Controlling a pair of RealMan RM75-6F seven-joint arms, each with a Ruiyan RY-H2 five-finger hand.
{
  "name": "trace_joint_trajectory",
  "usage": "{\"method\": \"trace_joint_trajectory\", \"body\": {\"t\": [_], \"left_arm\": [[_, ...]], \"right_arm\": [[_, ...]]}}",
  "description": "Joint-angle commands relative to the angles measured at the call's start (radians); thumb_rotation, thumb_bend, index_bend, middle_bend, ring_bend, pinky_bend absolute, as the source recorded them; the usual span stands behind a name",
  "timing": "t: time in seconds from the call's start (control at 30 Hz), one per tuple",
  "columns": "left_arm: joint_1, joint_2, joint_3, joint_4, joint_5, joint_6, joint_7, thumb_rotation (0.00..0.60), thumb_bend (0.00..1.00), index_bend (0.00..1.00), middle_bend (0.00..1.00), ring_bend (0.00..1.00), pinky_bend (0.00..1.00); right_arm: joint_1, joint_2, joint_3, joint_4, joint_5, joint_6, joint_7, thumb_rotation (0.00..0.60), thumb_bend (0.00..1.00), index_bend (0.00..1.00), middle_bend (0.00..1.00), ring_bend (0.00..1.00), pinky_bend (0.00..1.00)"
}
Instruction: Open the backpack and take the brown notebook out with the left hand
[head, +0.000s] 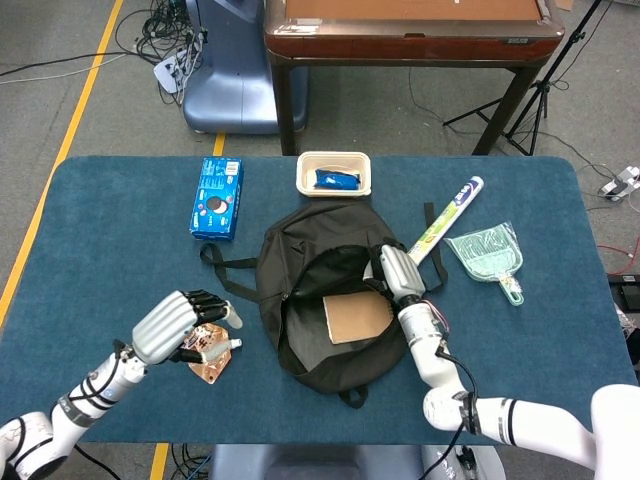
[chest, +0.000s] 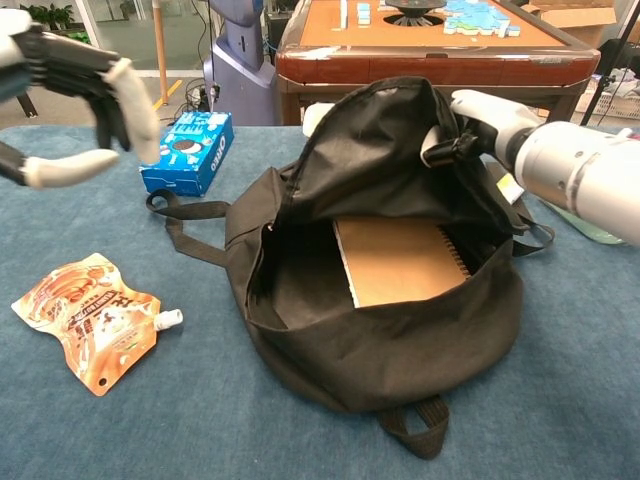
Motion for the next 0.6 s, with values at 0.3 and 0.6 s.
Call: {"method": "trace_joint_trajectory", "body": {"t": [0.3, 0.6], "left_arm": [[-0.193, -0.183, 0.007, 0.155, 0.037, -0.071, -0.102, 0.6, 0.34, 0.46, 0.51, 0.47, 0.5], [-0.302, -0.333, 0.031, 0.368, 0.021, -0.128, -0.116, 0.6, 0.34, 0.47, 0.52, 0.47, 0.51]], "right_arm": [[0.061, -0.051, 0.1, 0.021, 0.157, 0.025, -0.048, 0.6, 1.0, 0.63, 0.51, 0.28, 0.1], [0.105, -0.051, 0.157, -0.001, 0.258, 0.011, -0.064, 0.6, 1.0, 0.63, 0.5, 0.28, 0.1]]}}
